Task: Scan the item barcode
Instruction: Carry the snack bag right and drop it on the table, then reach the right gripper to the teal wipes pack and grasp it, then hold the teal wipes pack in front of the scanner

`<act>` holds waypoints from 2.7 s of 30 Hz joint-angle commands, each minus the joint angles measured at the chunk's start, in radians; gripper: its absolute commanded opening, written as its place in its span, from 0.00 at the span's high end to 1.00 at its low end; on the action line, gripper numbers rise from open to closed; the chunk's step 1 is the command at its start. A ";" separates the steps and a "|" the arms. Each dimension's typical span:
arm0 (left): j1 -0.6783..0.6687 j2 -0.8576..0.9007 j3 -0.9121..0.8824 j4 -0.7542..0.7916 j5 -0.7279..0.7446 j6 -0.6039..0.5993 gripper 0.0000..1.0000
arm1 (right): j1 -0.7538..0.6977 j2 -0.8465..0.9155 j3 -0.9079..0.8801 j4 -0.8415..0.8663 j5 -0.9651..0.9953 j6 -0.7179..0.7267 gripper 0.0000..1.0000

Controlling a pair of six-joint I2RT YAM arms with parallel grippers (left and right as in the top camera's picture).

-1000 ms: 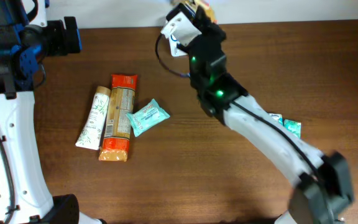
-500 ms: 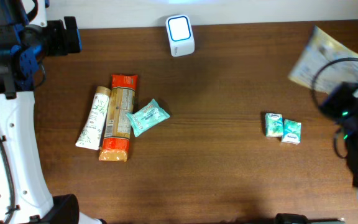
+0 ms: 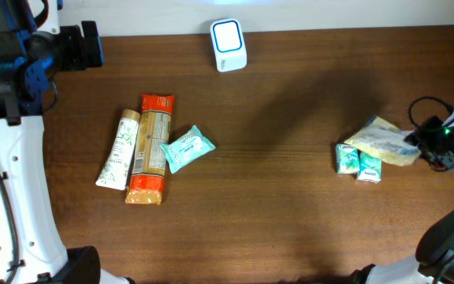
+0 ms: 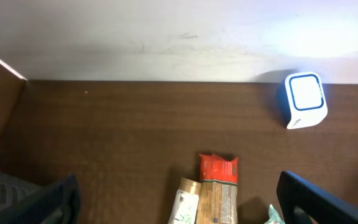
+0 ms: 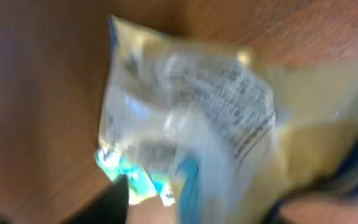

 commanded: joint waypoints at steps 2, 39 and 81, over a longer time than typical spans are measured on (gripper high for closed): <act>0.001 -0.008 0.010 -0.001 -0.003 0.012 0.01 | 0.014 -0.017 0.098 -0.125 -0.031 -0.085 0.32; 0.001 -0.008 0.010 -0.001 -0.003 0.012 0.01 | 1.305 0.596 0.422 0.405 0.261 0.513 0.28; 0.001 -0.008 0.010 -0.001 -0.003 0.012 0.01 | 1.231 0.502 0.726 -0.480 1.535 0.555 0.96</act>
